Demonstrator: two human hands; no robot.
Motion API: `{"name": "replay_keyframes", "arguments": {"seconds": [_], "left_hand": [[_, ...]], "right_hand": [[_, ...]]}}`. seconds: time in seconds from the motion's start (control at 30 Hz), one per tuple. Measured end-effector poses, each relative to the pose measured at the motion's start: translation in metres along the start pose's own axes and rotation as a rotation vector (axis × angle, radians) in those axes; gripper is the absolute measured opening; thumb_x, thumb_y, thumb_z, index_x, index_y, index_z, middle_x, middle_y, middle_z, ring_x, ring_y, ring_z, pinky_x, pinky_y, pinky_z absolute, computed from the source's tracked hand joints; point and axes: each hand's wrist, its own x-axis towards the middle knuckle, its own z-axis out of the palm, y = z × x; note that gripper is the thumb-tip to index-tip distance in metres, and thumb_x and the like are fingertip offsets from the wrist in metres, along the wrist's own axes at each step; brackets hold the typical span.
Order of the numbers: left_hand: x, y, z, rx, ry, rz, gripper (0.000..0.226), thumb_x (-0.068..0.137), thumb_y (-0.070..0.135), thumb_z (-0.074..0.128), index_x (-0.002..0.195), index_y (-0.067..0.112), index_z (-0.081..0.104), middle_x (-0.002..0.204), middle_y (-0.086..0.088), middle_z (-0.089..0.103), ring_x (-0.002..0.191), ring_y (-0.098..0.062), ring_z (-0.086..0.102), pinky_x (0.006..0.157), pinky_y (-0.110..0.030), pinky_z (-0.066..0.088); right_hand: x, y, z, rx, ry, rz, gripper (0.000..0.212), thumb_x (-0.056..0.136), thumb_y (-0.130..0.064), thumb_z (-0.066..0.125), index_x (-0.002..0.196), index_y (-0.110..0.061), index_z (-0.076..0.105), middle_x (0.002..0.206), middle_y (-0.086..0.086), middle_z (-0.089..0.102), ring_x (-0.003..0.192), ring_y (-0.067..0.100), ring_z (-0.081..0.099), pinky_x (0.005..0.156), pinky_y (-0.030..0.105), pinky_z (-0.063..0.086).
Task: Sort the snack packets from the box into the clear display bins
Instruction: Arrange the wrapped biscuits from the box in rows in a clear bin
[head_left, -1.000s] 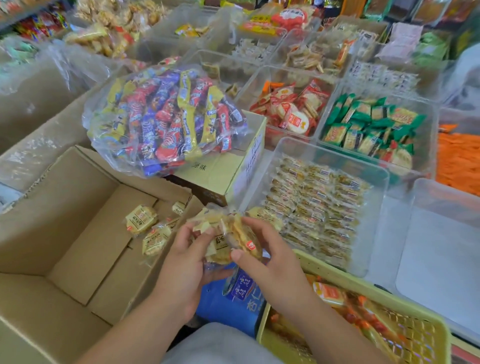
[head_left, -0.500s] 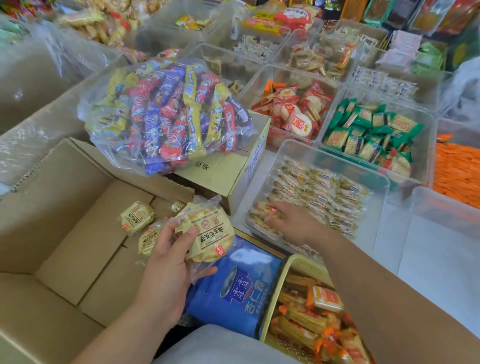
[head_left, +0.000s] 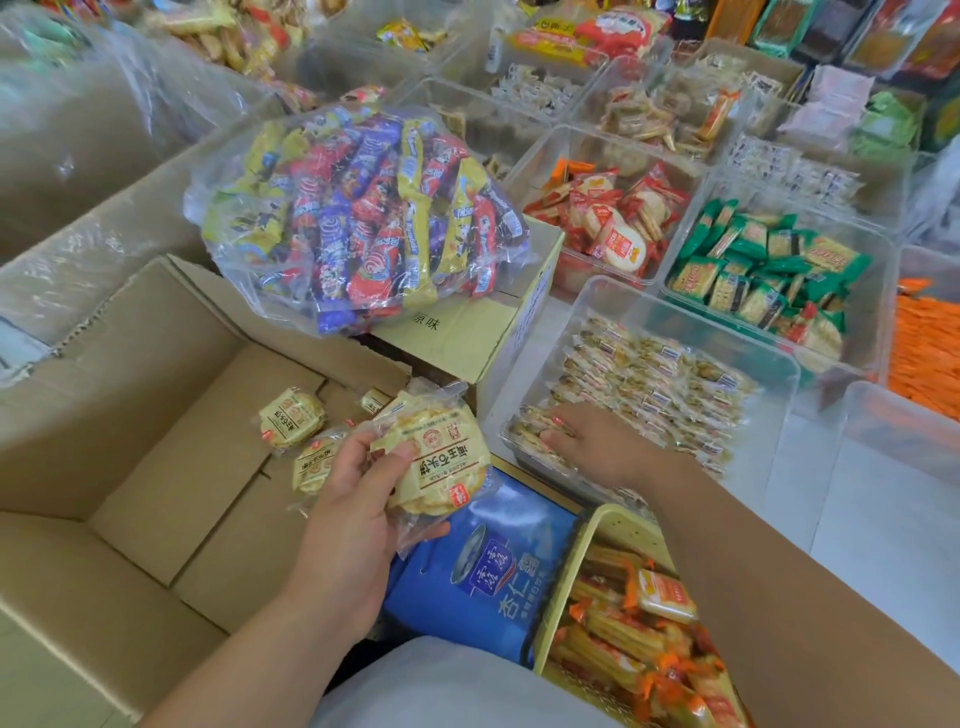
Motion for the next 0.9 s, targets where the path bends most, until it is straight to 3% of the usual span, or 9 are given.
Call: {"name": "replay_keyframes", "arguments": {"seconds": [0.17,0.33,0.4,0.47,0.57,0.67,0.77,0.9], "left_hand": [[-0.004,0.005,0.004,-0.022,-0.017,0.009,0.03,0.101,0.016,0.057,0.097,0.039,0.076,0.116,-0.008,0.077,0.1,-0.032,0.076,0.067,-0.043,0.064],[-0.008,0.007,0.007,-0.014,-0.013,0.009,0.027,0.092,0.021,0.063,0.091,0.044,0.077,0.113,-0.007,0.078,0.097,-0.03,0.077,0.063,-0.039,0.065],[-0.009,0.006,0.008,-0.007,-0.015,0.005,0.019,0.083,0.03,0.067,0.091,0.042,0.078,0.111,-0.007,0.079,0.095,-0.03,0.078,0.059,-0.037,0.064],[-0.01,0.004,0.01,0.028,-0.017,0.001,0.015,0.084,0.034,0.067,0.094,0.037,0.077,0.11,-0.011,0.078,0.092,-0.031,0.078,0.056,-0.036,0.063],[-0.01,0.002,0.014,0.081,-0.101,-0.037,0.016,0.095,0.029,0.064,0.104,0.027,0.076,0.11,-0.019,0.076,0.089,-0.033,0.077,0.058,-0.038,0.062],[-0.011,0.0,0.019,0.154,-0.164,-0.058,0.023,0.089,0.044,0.065,0.102,0.03,0.077,0.103,-0.017,0.077,0.078,-0.026,0.076,0.056,-0.033,0.058],[-0.011,-0.003,0.018,0.234,-0.14,-0.063,0.031,0.088,0.059,0.057,0.096,0.035,0.076,0.097,-0.014,0.078,0.071,-0.022,0.072,0.062,-0.036,0.058],[-0.006,-0.005,0.009,0.273,-0.057,-0.028,0.022,0.102,0.04,0.055,0.093,0.031,0.073,0.101,-0.01,0.079,0.07,-0.022,0.071,0.058,-0.031,0.058]], "right_hand": [[-0.018,-0.003,-0.004,0.174,0.204,0.002,0.065,0.095,-0.054,0.06,0.152,-0.029,0.042,0.149,0.0,0.053,0.133,0.023,0.052,0.108,0.042,0.041],[-0.057,-0.025,-0.003,0.25,0.491,-0.1,0.052,0.092,-0.056,0.061,0.139,-0.033,0.055,0.138,-0.01,0.059,0.125,0.011,0.057,0.094,0.027,0.044],[-0.08,-0.042,0.002,0.318,0.443,-0.262,0.065,0.084,-0.065,0.065,0.143,-0.045,0.047,0.148,-0.02,0.045,0.136,0.004,0.045,0.104,0.029,0.041],[-0.1,-0.059,0.012,0.254,0.341,-0.446,0.083,0.075,-0.071,0.071,0.148,-0.053,0.035,0.16,-0.028,0.022,0.148,0.0,0.022,0.114,0.032,0.029],[-0.112,-0.074,0.026,0.077,0.324,-0.598,0.08,0.081,-0.052,0.078,0.15,-0.049,0.038,0.167,-0.019,0.008,0.154,0.01,0.01,0.12,0.039,0.023],[-0.115,-0.075,0.031,0.12,0.376,-0.585,0.06,0.094,-0.024,0.071,0.148,-0.035,0.048,0.165,-0.009,0.025,0.152,0.019,0.023,0.122,0.042,0.027],[-0.115,-0.064,0.027,0.283,0.39,-0.524,0.055,0.097,-0.015,0.065,0.146,-0.036,0.05,0.155,-0.013,0.041,0.143,0.007,0.037,0.116,0.028,0.035],[-0.099,-0.04,0.007,0.295,0.604,-0.345,0.045,0.099,-0.02,0.062,0.141,-0.033,0.056,0.14,-0.007,0.057,0.123,0.002,0.052,0.104,0.023,0.043]]}}
